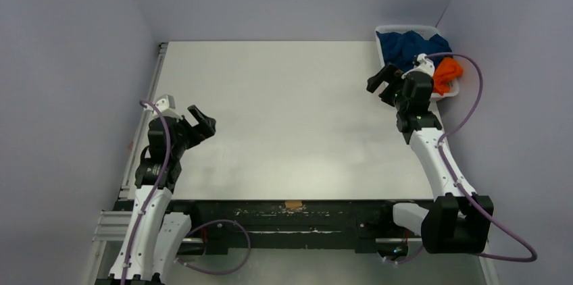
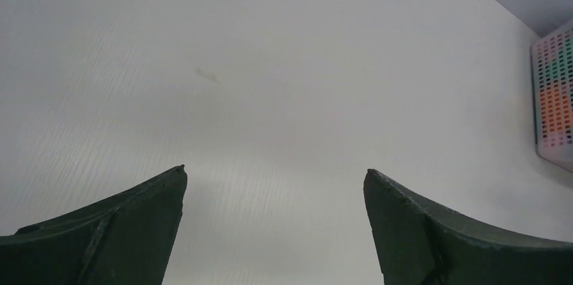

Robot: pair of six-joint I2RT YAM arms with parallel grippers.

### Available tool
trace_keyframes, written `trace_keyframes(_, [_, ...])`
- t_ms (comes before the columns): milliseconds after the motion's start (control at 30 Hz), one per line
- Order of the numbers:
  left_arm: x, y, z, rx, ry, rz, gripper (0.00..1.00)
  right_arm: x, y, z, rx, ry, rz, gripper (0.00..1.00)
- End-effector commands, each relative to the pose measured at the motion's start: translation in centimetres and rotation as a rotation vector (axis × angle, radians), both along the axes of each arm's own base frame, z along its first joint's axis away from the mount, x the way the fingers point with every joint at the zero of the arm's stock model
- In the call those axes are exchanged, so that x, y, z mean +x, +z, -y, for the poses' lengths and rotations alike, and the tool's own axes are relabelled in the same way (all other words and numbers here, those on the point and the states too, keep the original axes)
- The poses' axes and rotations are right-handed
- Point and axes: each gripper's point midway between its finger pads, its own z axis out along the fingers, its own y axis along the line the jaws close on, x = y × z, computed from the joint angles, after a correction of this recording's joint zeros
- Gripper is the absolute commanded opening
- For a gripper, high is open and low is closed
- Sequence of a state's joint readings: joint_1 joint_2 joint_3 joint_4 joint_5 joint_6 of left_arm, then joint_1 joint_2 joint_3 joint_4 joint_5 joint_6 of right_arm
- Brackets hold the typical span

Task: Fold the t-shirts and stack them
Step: Grab crumpled tshirt from bin with the right arm

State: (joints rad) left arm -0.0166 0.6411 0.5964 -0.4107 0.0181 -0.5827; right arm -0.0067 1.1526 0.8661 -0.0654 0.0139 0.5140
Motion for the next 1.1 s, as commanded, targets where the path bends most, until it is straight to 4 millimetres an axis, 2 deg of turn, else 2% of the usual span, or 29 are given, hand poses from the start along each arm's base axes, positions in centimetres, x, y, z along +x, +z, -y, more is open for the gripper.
trace_keyframes(0, [-0.1,0.7,-0.1,0.018,0.001,0.038,1.0,2.2,5.5,0.7,-0.014,-0.038,0.11,0.98])
trace_keyframes(100, [-0.2,0.6,-0.1,0.017,0.002,0.036,1.0,4.0,6.6,2.0,-0.084,-0.078,0.095,0.99])
trace_keyframes(267, [-0.1,0.4,-0.1,0.016,0.001,0.03,1.0,7.9,5.5,6.7,-0.229,-0.273,-0.032,0.99])
trace_keyframes(367, [0.1,0.3,-0.1,0.017,0.001,0.029,1.0,10.9,5.0,8.8,-0.275,-0.312,-0.088,0.99])
trace_keyframes(467, [0.4,0.2,-0.7,0.033,0.027,0.016,1.0,13.7,3.3,10.2,-0.278,-0.321,-0.164,0.98])
trace_keyframes(500, [0.4,0.2,-0.7,0.037,0.029,0.011,1.0,14.7,3.6,10.9,-0.282,-0.329,-0.169,0.98])
trace_keyframes(633, [0.8,0.3,-0.7,0.043,0.026,0.006,1.0,17.6,0.8,13.4,-0.311,-0.35,-0.247,0.96])
trace_keyframes(700, [0.9,0.3,-0.8,0.044,0.027,0.005,1.0,19.0,-0.9,14.6,-0.336,-0.363,-0.277,0.91])
trace_keyframes(800, [1.1,0.4,-0.7,0.044,0.022,0.003,1.0,20.5,-2.3,16.1,-0.368,-0.384,-0.297,0.88])
trace_keyframes(900, [1.3,0.2,-0.7,0.046,0.019,-0.005,1.0,20.9,-3.5,17.0,-0.394,-0.404,-0.324,0.86])
trace_keyframes(967, [1.5,0.0,-0.6,0.046,0.018,-0.011,1.0,20.8,-4.2,17.4,-0.411,-0.421,-0.336,0.78])
trace_keyframes(1000, [1.5,-0.1,-0.6,0.046,0.018,-0.016,1.0,20.6,-4.2,17.6,-0.417,-0.431,-0.336,0.69])
trace_keyframes(1067, [1.7,-0.2,-0.6,0.046,0.018,-0.021,1.0,20.4,-3.6,17.9,-0.425,-0.451,-0.319,0.44])
